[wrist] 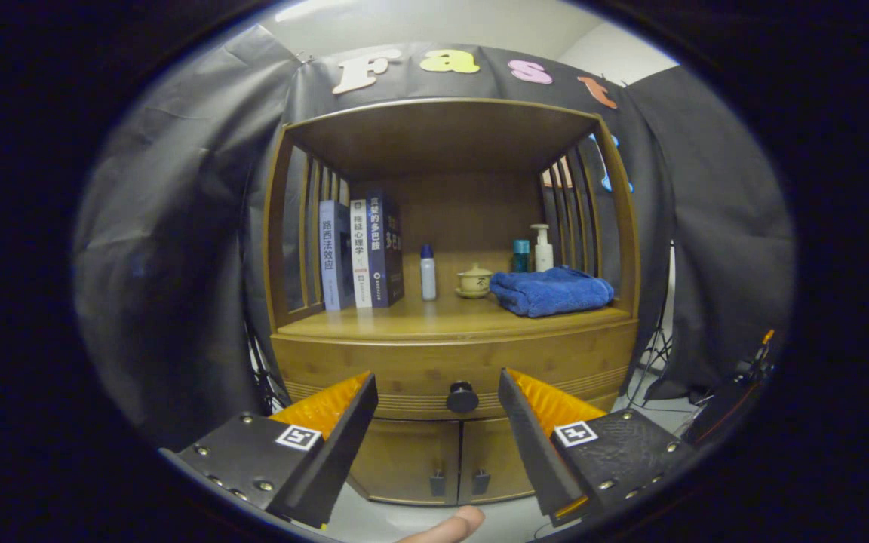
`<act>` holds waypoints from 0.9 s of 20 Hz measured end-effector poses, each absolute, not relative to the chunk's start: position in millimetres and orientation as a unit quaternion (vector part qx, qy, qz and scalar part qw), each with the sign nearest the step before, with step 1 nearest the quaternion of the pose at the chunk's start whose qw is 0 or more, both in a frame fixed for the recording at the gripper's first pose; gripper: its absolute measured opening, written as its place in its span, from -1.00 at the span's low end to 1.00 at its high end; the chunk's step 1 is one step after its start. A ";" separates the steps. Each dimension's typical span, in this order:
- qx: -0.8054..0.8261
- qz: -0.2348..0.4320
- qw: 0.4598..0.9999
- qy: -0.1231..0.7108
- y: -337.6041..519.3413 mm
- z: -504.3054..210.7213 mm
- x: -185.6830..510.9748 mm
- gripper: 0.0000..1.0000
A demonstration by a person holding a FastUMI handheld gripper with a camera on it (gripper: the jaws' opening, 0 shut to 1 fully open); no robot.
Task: Pull open the drawer, take out the items inside it, and place them on the countertop above the cabinet.
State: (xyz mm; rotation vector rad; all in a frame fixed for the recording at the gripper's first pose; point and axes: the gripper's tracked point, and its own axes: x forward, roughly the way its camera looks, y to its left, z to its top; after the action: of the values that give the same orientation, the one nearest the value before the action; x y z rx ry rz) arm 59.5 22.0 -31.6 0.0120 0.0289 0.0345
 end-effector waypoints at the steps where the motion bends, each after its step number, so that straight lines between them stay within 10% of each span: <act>1: 0.001 0.016 1.000 0.018 22.7 -36.3 68.9 0.93; 18: -0.008 0.008 1.000 0.022 17.9 -94.3 185.7 0.91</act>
State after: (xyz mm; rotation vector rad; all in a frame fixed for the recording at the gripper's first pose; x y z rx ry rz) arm 185.7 17.9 -94.3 -0.0150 0.0432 0.0157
